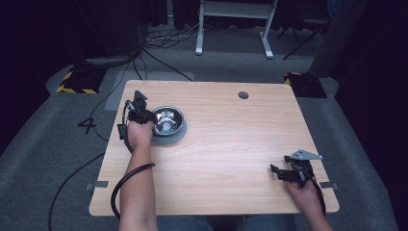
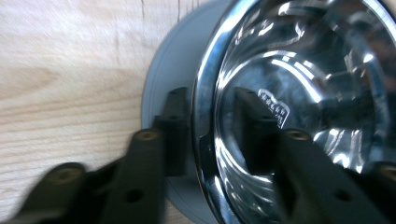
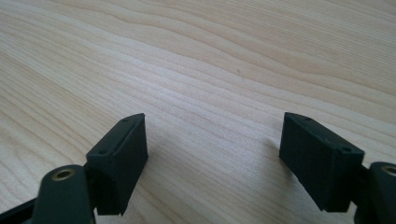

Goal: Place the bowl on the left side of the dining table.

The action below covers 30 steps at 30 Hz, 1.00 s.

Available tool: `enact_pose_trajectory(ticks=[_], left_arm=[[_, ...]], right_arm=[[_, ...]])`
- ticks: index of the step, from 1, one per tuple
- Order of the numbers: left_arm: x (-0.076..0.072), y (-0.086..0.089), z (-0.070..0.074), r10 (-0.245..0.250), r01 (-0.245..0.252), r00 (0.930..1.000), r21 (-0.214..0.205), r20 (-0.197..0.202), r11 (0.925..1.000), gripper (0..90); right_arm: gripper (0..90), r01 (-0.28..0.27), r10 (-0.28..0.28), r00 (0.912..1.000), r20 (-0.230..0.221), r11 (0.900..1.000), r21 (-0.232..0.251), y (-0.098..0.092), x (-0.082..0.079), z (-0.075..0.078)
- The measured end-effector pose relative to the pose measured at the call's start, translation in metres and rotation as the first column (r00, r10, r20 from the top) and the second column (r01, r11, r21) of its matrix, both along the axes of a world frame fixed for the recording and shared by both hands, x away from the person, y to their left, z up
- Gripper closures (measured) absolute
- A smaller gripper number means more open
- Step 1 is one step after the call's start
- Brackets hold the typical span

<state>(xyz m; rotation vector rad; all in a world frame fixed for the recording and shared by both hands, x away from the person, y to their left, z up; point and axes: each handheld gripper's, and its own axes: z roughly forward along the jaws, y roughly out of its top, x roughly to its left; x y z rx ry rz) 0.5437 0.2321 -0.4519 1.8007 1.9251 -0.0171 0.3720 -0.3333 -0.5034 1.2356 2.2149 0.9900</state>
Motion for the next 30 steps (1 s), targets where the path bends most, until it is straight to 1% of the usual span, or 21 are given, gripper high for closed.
enact_pose_trajectory(ticks=[2,4,5,8,9,11,12,13,15,16,17,18,19,21,22,23,24,25,28,29,30], left_arm=[[0.0,0.0,0.002,0.0,0.0,1.0,0.002,0.006,1.0,53.1],[-0.001,0.0,0.007,-0.006,0.006,0.9997,0.006,0.025,1.0,52.7],[-0.002,-0.002,0.012,-0.008,0.007,0.9988,0.024,0.048,0.9997,51.7],[-0.005,-0.004,0.022,-0.028,0.025,0.9961,0.04,0.084,0.9989,50.8],[-0.006,-0.005,0.025,-0.028,0.022,0.9945,0.059,0.101,0.998,50.0],[-0.009,-0.006,0.034,-0.032,0.021,0.9892,0.073,0.143,0.9971,47.0],[-0.009,-0.006,0.034,-0.032,0.021,0.9892,0.073,0.143,0.9971,46.5],[-0.012,-0.008,0.041,-0.032,0.018,0.983,0.077,0.181,0.9969,45.7],[-0.015,-0.009,0.049,-0.046,0.031,0.9764,0.074,0.211,0.9968,44.4],[-0.017,-0.01,0.053,-0.054,0.04,0.9748,0.067,0.217,0.997,44.4],[-0.018,-0.009,0.057,-0.065,0.048,0.9711,0.079,0.229,0.9957,44.3],[-0.018,-0.009,0.057,-0.065,0.048,0.9711,0.079,0.229,0.9957,44.2],[-0.023,-0.011,0.063,-0.083,0.069,0.9634,0.064,0.255,0.9956,44.2],[-0.029,-0.013,0.068,-0.084,0.071,0.9554,0.055,0.283,0.996,44.2],[-0.029,-0.013,0.068,-0.084,0.071,0.9554,0.055,0.283,0.996,44.2],[-0.035,-0.014,0.073,-0.097,0.085,0.9474,0.051,0.305,0.995,44.2],[-0.038,-0.014,0.075,-0.113,0.102,0.9437,0.052,0.311,0.9934,44.2],[-0.038,-0.014,0.075,-0.113,0.102,0.9437,0.052,0.311,0.9934,44.3],[-0.049,-0.015,0.081,-0.126,0.12,0.9309,0.039,0.343,0.992,44.2],[-0.058,-0.014,0.084,-0.148,0.145,0.9207,0.035,0.361,0.9888,44.1],[-0.058,-0.014,0.084,-0.148,0.145,0.9207,0.035,0.361,0.9888,43.9]], right_arm=[[23.8,0.0,0.0,1.0,0.0,1.0,0.0,0.0,0.0,0.0],[23.8,0.0,0.0,1.0,0.0,1.0,0.001,0.0,0.0,0.0],[23.8,0.0,0.0,1.0,0.0,1.0,0.001,0.0,0.0,0.0],[23.8,0.0,0.0,1.0,0.0,1.0,0.0,0.0,0.0,0.0],[23.8,0.0,0.0,1.0,0.0,1.0,0.0,0.0,0.0,0.0],[23.8,0.0,0.0,1.0,0.0,1.0,0.0,0.0,0.0,0.0],[23.8,0.0,0.0,1.0,0.0,1.0,0.0,0.0,0.0,0.0],[23.8,0.0,0.0,1.0,0.0,1.0,0.0,0.0,0.0,0.0],[23.8,0.0,0.0,1.0,0.0,1.0,0.0,0.0,0.0,0.0],[23.8,-0.001,0.001,1.0,-0.001,1.0,-0.001,0.0,0.0,0.0],[23.8,-0.001,0.001,1.0,-0.001,1.0,0.0,0.0,0.0,0.0],[23.8,-0.001,0.001,1.0,-0.001,1.0,0.0,0.0,0.0,0.0],[23.8,-0.001,0.001,1.0,-0.002,1.0,-0.001,0.0,0.0,0.0],[23.7,0.001,-0.001,1.0,-0.001,1.0,0.001,0.0,0.0,0.0],[23.7,0.001,-0.001,1.0,-0.001,1.0,0.001,0.0,0.0,0.0],[23.7,-0.001,0.001,1.0,-0.002,1.0,0.0,0.0,0.0,0.0],[23.7,0.001,-0.001,1.0,-0.001,1.0,0.002,0.0,0.0,0.0],[23.7,0.001,-0.001,1.0,-0.001,1.0,0.002,0.0,0.0,0.0],[23.8,0.001,-0.001,1.0,-0.001,1.0,0.002,0.0,0.0,0.0],[23.8,-0.003,0.003,1.0,-0.002,1.0,0.0,-0.001,0.0,0.0],[23.8,-0.001,0.001,1.0,0.0,1.0,0.001,0.0,0.0,0.0]])
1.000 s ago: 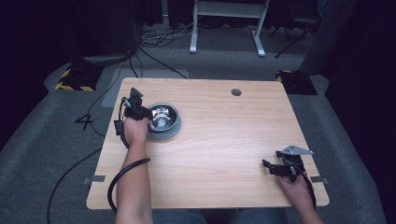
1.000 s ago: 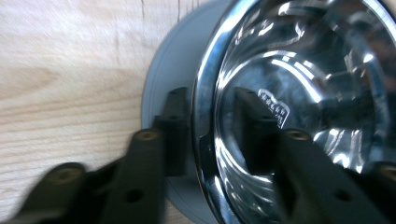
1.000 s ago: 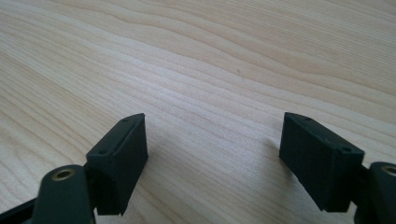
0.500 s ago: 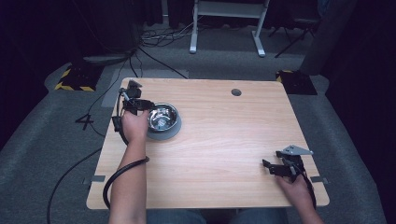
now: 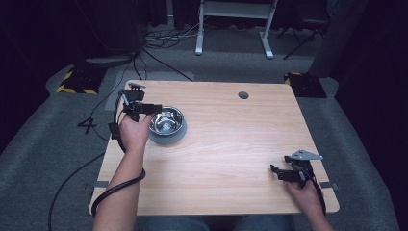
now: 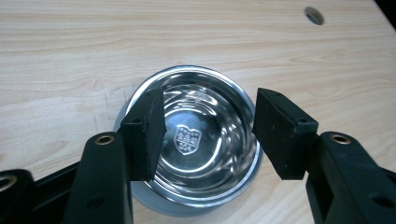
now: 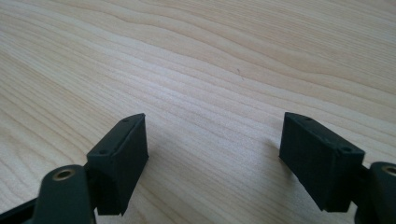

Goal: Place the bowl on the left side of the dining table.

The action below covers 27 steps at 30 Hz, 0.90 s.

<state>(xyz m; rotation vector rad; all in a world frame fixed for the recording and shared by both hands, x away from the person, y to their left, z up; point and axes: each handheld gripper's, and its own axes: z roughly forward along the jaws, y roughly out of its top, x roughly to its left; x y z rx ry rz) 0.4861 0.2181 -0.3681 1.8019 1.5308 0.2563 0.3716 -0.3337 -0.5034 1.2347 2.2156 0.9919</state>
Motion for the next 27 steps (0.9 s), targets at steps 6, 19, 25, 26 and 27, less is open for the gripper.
enact_pose_trajectory(ticks=[6,19,25,26,27], left_arm=[[-0.022,0.008,0.002,-0.036,0.037,0.9987,-0.05,0.036,0.9981,43.6],[-0.066,0.015,0.007,-0.104,0.109,0.9908,-0.05,0.086,0.9928,43.4],[-0.085,0.016,0.007,-0.123,0.126,0.9878,-0.033,0.096,0.9914,43.3],[-0.089,0.017,0.007,-0.117,0.121,0.9879,-0.03,0.102,0.9923,43.2],[-0.092,0.019,0.006,-0.128,0.131,0.9862,-0.026,0.105,0.991,43.1]], right_arm=[[23.8,-0.002,0.002,1.0,-0.001,1.0,-0.001,0.0,0.0,0.0],[23.9,-0.005,0.005,1.0,0.0,1.0,0.003,-0.001,0.0,0.0],[24.0,-0.007,0.007,1.0,-0.001,1.0,0.003,-0.001,0.0,0.0],[24.1,-0.012,0.012,0.9999,0.0,0.9999,0.003,-0.001,0.0,0.0],[24.1,-0.013,0.013,0.9999,-0.001,0.9999,0.002,-0.002,0.0,0.0]])
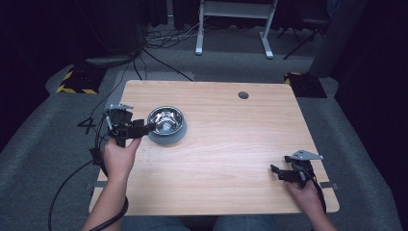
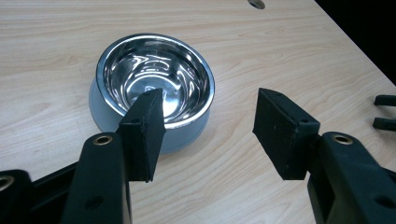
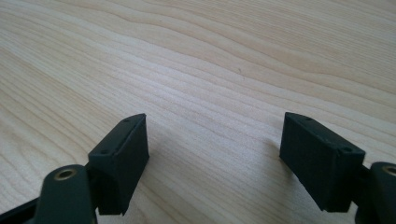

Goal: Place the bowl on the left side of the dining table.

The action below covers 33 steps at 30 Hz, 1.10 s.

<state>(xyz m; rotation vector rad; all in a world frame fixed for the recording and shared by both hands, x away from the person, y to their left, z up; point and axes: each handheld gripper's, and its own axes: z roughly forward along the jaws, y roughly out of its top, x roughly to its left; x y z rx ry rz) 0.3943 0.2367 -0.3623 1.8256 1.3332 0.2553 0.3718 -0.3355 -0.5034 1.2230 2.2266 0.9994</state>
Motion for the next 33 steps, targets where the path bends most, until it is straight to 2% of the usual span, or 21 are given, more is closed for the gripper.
enact_pose_trajectory(ticks=[4,6,10,11,12,14,18,22,24,28,29,33], left_arm=[[-0.008,0.001,-0.004,0.01,-0.01,0.9999,-0.013,-0.003,0.9999,43.1],[-0.013,0.003,-0.005,0.011,-0.011,0.9999,0.002,0.001,0.9999,43.1],[-0.023,0.003,-0.006,-0.006,0.006,1.0,0.01,0.004,0.9999,43.0],[-0.028,0.002,-0.007,-0.031,0.031,0.9994,0.026,0.013,0.9992,42.9],[-0.028,0.002,-0.007,-0.031,0.031,0.9994,0.026,0.013,0.9992,42.8],[-0.038,-0.001,-0.011,-0.043,0.042,0.999,0.046,0.017,0.9981,42.7],[-0.05,-0.001,-0.017,-0.045,0.043,0.9987,0.05,0.025,0.9978,42.7],[-0.06,0.003,-0.022,-0.06,0.058,0.9978,0.075,0.029,0.9955,42.5],[-0.065,0.004,-0.025,-0.061,0.058,0.9974,0.077,0.037,0.9954,42.5],[-0.07,0.006,-0.03,-0.083,0.081,0.9961,0.086,0.028,0.9931,42.3],[-0.075,0.005,-0.034,-0.08,0.076,0.9961,0.096,0.039,0.9925,42.5],[-0.083,0.007,-0.043,-0.078,0.073,0.9957,0.09,0.049,0.9932,42.6]], right_arm=[[24.1,-0.001,0.001,1.0,0.0,1.0,0.001,0.0,0.0,0.0],[24.1,-0.001,0.001,1.0,0.0,1.0,0.001,0.0,0.0,0.0],[24.1,-0.001,0.001,1.0,0.0,1.0,0.0,0.0,0.0,0.0],[24.1,-0.002,0.002,1.0,0.0,1.0,0.0,0.0,0.0,0.0],[24.1,-0.002,0.002,1.0,0.0,1.0,0.0,0.0,0.0,0.0],[24.1,-0.001,0.001,1.0,0.0,1.0,0.0,0.0,0.0,0.0],[24.2,-0.002,0.002,1.0,0.0,1.0,0.001,0.0,0.0,0.0],[24.2,-0.002,0.002,1.0,0.001,1.0,0.0,0.0,0.0,0.0],[24.2,-0.002,0.002,1.0,0.0,1.0,0.0,0.0,0.0,0.0],[24.2,-0.002,0.002,1.0,0.001,1.0,0.0,0.0,0.0,0.0],[24.2,-0.002,0.002,1.0,0.001,1.0,0.0,0.0,0.0,0.0],[24.2,-0.002,0.002,1.0,0.001,1.0,0.0,0.0,0.0,0.0]])
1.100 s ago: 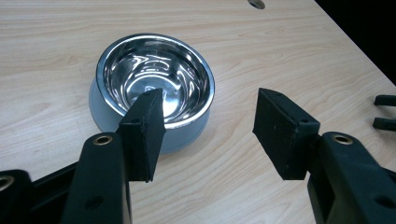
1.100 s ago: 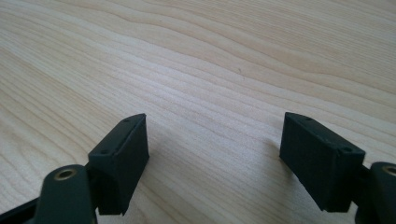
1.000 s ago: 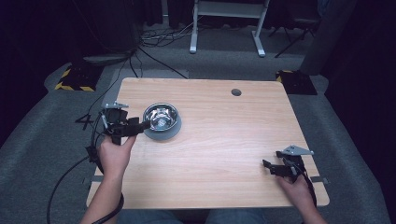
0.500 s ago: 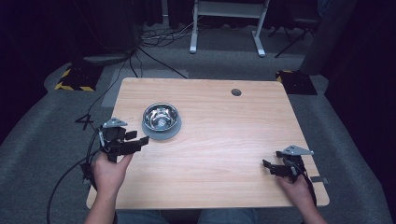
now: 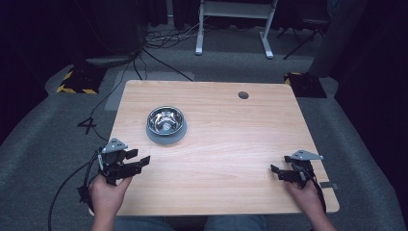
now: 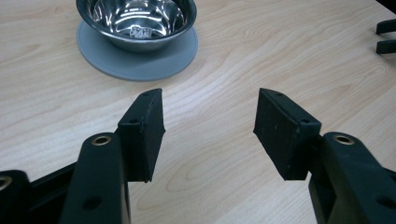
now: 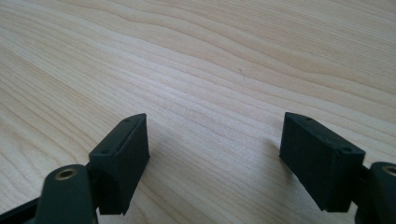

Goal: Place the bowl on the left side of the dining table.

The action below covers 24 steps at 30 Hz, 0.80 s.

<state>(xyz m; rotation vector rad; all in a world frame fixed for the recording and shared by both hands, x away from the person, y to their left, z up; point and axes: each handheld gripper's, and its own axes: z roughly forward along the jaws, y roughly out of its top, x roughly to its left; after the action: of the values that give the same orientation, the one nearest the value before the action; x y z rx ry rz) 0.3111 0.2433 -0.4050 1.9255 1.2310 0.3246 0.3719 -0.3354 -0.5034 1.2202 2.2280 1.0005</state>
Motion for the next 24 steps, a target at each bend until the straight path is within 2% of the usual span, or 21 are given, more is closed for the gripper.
enact_pose_trajectory(ticks=[1,5,7,8,10,11,12,13,15,16,17,18,19,20,21,22,23,24], left_arm=[[-0.002,0.0,-0.004,0.003,-0.003,1.0,-0.005,0.0,1.0,42.6],[-0.009,0.0,-0.022,-0.01,0.012,0.9993,0.04,-0.035,0.9991,42.4],[-0.011,0.0,-0.025,-0.017,0.019,0.9989,0.04,-0.043,0.999,42.3],[-0.015,-0.001,-0.031,-0.031,0.033,0.998,0.038,-0.054,0.9987,42.1],[-0.019,-0.002,-0.037,-0.037,0.041,0.997,0.066,-0.068,0.9969,41.9],[-0.019,-0.002,-0.037,-0.037,0.041,0.997,0.066,-0.068,0.9969,41.7],[-0.02,-0.002,-0.04,-0.037,0.044,0.9966,0.085,-0.073,0.9954,41.7],[-0.021,-0.004,-0.047,-0.043,0.054,0.9941,0.112,-0.1,0.9922,41.3],[-0.021,-0.007,-0.053,-0.038,0.057,0.9914,0.153,-0.126,0.9866,41.2],[-0.021,-0.007,-0.053,-0.038,0.057,0.9914,0.153,-0.126,0.9866,41.2],[-0.02,-0.009,-0.056,-0.032,0.057,0.9894,0.176,-0.142,0.9827,41.2],[-0.019,-0.013,-0.062,-0.017,0.054,0.9851,0.216,-0.171,0.975,40.9],[-0.019,-0.013,-0.062,-0.017,0.054,0.9851,0.216,-0.171,0.975,40.5],[-0.017,-0.016,-0.068,-0.018,0.069,0.9792,0.247,-0.202,0.9666,40.2],[-0.017,-0.016,-0.068,-0.018,0.069,0.9792,0.247,-0.202,0.9666,40.0],[-0.017,-0.019,-0.074,-0.01,0.067,0.9779,0.266,-0.209,0.9615,39.7],[-0.019,-0.02,-0.076,-0.01,0.063,0.9807,0.271,-0.195,0.9605,38.9],[-0.02,-0.02,-0.077,-0.004,0.054,0.982,0.26,-0.189,0.9641,37.9]], right_arm=[[24.2,0.0,0.0,1.0,0.0,1.0,0.0,0.0,0.0,0.0],[24.2,0.0,0.0,1.0,0.0,1.0,0.0,0.0,0.0,0.0],[24.3,0.0,0.0,1.0,0.0,1.0,0.0,0.0,0.0,0.0],[24.4,0.0,0.0,1.0,0.001,1.0,0.0,0.0,0.0,0.0],[24.4,-0.001,0.001,1.0,0.001,1.0,0.0,0.0,0.0,0.0],[24.4,-0.001,0.001,1.0,0.001,1.0,0.0,0.0,0.0,0.0],[24.4,0.0,0.0,1.0,0.001,1.0,0.0,0.0,0.0,0.0],[24.4,0.0,0.0,1.0,0.001,1.0,-0.001,0.0,0.0,0.0],[24.4,0.0,0.0,1.0,0.001,1.0,-0.001,0.0,0.0,0.0],[24.4,0.0,0.0,1.0,0.001,1.0,-0.001,0.0,0.0,0.0],[24.4,0.0,0.0,1.0,0.001,1.0,0.0,0.0,0.0,0.0],[24.4,0.0,0.0,1.0,0.001,1.0,0.0,0.0,0.0,0.0],[24.4,0.0,0.0,1.0,0.001,1.0,0.0,0.0,0.0,0.0],[24.4,0.0,0.0,1.0,0.001,1.0,-0.001,0.0,0.0,0.0],[24.4,0.0,0.0,1.0,0.001,1.0,-0.001,0.0,0.0,0.0],[24.4,0.0,0.0,1.0,0.001,1.0,0.0,0.0,0.0,0.0],[24.4,0.0,0.0,1.0,0.001,1.0,0.0,0.0,0.0,0.0],[24.5,0.0,0.0,1.0,0.001,1.0,0.0,0.0,0.0,0.0]])
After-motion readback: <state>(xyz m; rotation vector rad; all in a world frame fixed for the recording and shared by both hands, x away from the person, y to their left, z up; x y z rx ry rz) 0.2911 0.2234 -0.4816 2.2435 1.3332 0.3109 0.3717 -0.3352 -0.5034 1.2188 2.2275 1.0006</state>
